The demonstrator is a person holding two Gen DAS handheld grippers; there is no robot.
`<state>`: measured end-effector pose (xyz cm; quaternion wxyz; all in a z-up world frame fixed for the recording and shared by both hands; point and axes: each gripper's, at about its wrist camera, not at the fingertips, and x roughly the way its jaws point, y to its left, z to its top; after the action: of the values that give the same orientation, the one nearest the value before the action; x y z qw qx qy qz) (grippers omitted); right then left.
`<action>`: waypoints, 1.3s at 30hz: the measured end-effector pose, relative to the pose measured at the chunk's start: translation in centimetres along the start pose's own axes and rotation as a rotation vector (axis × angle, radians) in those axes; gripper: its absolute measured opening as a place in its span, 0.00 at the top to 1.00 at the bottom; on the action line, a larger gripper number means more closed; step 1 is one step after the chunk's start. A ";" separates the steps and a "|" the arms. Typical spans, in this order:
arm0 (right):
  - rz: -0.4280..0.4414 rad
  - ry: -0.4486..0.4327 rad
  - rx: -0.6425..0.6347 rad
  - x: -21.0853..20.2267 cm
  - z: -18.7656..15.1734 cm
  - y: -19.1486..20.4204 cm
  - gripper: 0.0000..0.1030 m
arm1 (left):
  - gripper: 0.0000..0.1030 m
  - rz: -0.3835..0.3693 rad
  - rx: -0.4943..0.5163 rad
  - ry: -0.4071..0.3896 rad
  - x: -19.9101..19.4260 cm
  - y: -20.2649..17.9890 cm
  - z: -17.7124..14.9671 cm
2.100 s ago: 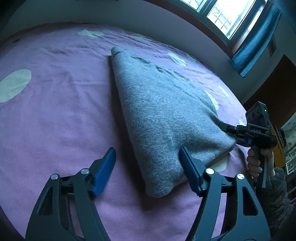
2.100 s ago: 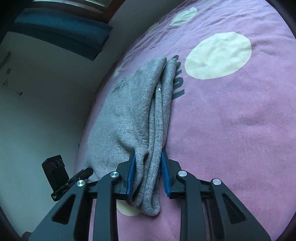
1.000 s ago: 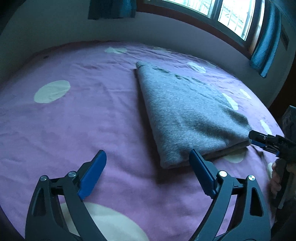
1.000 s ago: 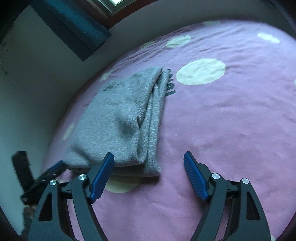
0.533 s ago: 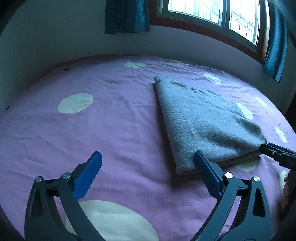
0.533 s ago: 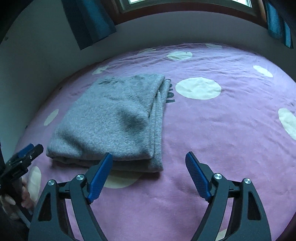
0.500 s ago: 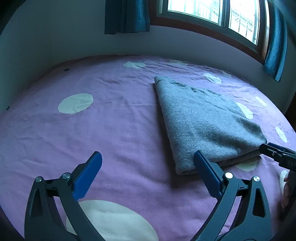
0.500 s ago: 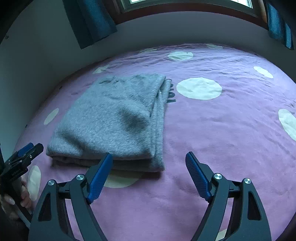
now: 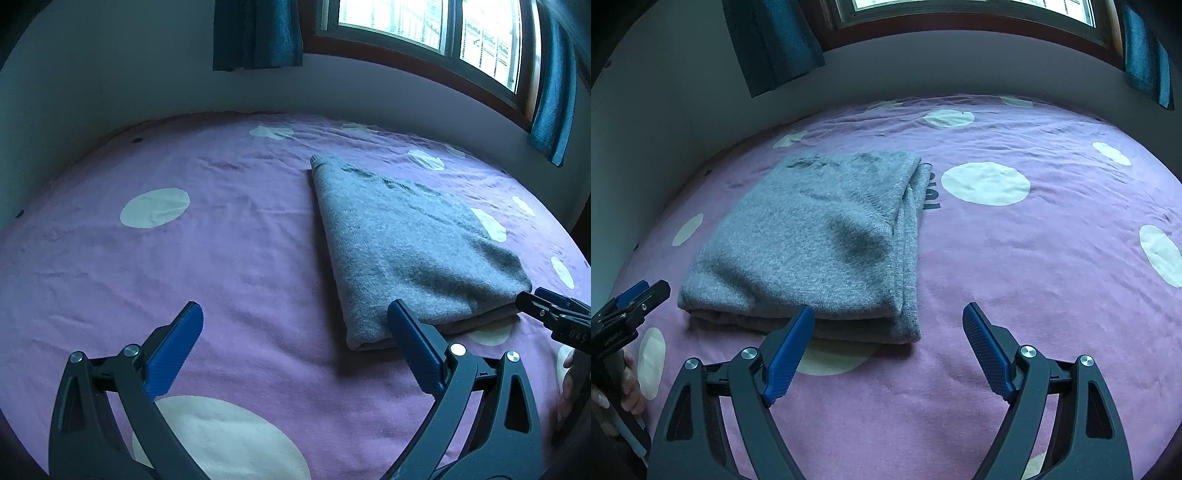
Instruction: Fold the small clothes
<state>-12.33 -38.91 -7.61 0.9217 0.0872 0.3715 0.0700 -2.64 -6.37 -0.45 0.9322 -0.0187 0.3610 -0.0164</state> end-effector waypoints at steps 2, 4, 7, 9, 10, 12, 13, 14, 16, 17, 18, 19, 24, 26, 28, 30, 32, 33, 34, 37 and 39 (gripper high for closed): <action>-0.003 -0.002 0.001 0.0 0.0 0.0 0.21 | 0.03 0.003 0.001 -0.003 -0.1 0.0 0.0; -0.004 -0.003 0.000 0.0 0.0 0.0 0.21 | 0.03 0.005 -0.001 -0.005 -0.1 0.0 0.0; -0.005 -0.002 -0.001 0.0 0.0 -0.1 0.21 | 0.03 0.010 0.001 -0.008 0.0 0.0 0.1; -0.006 -0.002 -0.001 0.0 0.0 0.0 0.21 | 0.03 0.013 0.000 -0.008 0.0 0.1 0.1; -0.007 -0.001 0.000 0.0 0.0 0.0 0.21 | 0.03 0.014 0.000 -0.007 0.0 0.1 0.1; -0.007 -0.001 -0.001 0.0 -0.1 0.0 0.21 | 0.03 0.015 0.001 -0.003 0.1 0.1 0.1; -0.007 -0.002 0.000 0.0 -0.1 0.0 0.21 | 0.03 0.016 0.002 -0.002 0.1 0.1 0.1; -0.008 -0.002 -0.001 0.0 -0.1 0.0 0.21 | 0.03 0.017 0.004 -0.001 0.1 0.1 0.1; -0.008 -0.002 -0.001 0.0 -0.1 0.0 0.21 | 0.03 0.019 0.005 -0.001 0.1 0.1 0.2; -0.008 -0.003 -0.002 0.1 -0.1 0.0 0.21 | 0.03 0.019 0.007 -0.003 0.1 0.0 0.2; -0.009 -0.004 -0.003 0.1 -0.1 0.0 0.21 | 0.03 0.018 0.007 -0.003 0.1 0.0 0.1; -0.009 -0.004 -0.004 0.1 -0.1 0.0 0.21 | 0.03 0.017 0.008 -0.005 0.1 0.0 0.1; -0.008 -0.005 -0.007 0.2 0.0 -0.2 0.21 | 0.03 0.017 -0.004 -0.009 0.0 0.3 0.3; -0.008 -0.005 -0.008 0.2 0.0 -0.2 0.21 | 0.03 0.013 -0.018 -0.005 0.0 0.5 0.4; -0.008 -0.004 -0.008 0.2 0.0 -0.2 0.21 | 0.03 0.012 -0.028 -0.002 0.0 0.7 0.4; -0.009 -0.002 -0.008 0.2 -0.1 -0.2 0.21 | 0.03 0.016 -0.032 -0.003 0.0 0.7 0.4; -0.009 0.000 -0.008 0.3 -0.1 -0.2 0.21 | 0.03 0.024 -0.032 -0.003 0.0 0.7 0.4; -0.009 0.001 -0.009 0.3 0.0 -0.2 0.21 | 0.03 0.028 -0.028 -0.003 0.0 0.7 0.4; -0.010 0.002 -0.008 0.2 -0.1 -0.3 0.21 | 0.03 0.030 -0.026 -0.002 0.0 0.6 0.4; -0.010 0.003 -0.008 0.2 -0.1 -0.2 0.21 | 0.03 0.037 -0.018 0.000 0.0 0.5 0.4; -0.010 0.005 -0.010 0.3 -0.1 -0.3 0.21 | 0.03 0.035 -0.015 0.002 0.0 0.5 0.4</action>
<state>-12.19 -39.16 -7.90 0.9216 0.0806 0.3737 0.0673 -2.35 -5.85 -0.13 0.9318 -0.0195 0.3624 0.0029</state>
